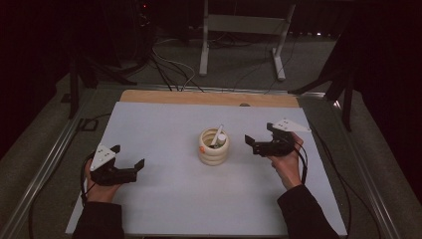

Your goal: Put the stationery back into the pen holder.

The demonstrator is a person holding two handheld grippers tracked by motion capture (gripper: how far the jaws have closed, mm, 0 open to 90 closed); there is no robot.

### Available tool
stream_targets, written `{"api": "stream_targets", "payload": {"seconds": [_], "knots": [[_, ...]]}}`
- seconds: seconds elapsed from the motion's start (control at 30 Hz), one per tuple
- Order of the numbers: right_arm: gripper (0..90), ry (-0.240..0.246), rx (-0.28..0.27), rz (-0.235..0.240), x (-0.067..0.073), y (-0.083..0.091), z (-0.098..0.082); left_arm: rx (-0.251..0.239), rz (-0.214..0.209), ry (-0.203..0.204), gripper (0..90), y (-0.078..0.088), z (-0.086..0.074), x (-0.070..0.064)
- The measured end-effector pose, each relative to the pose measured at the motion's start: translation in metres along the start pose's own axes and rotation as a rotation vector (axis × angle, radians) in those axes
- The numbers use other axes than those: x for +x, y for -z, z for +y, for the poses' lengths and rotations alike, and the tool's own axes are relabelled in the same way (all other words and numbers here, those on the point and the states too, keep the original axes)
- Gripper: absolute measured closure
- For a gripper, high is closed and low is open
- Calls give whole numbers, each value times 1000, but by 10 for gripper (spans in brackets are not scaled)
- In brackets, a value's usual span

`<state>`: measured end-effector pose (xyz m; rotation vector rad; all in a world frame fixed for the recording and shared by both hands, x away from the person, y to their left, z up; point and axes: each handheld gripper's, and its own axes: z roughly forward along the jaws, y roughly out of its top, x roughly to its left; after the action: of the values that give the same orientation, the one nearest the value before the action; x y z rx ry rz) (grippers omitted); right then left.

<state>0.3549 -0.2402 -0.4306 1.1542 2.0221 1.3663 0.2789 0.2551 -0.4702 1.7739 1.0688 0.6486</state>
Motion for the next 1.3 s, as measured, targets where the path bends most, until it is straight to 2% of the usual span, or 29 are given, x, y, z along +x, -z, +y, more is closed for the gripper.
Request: {"api": "stream_targets", "payload": {"seconds": [0.6, 0.83, 0.97, 1.3], "knots": [[2, 15, 4, -12, 2, 13, -7, -7, 4, 6, 2, 1, 0, 1], [2, 6, -1, -20, 1, 18, -14, -13, 5, 6, 2, 2, 1, 1], [2, -17, -7, -26, -2, 24, -22, -15, 7, 7, 2, 3, 1, 1], [2, -21, -15, -39, -5, 35, -31, -17, 7, 5, 2, 3, 1, 1]]}}
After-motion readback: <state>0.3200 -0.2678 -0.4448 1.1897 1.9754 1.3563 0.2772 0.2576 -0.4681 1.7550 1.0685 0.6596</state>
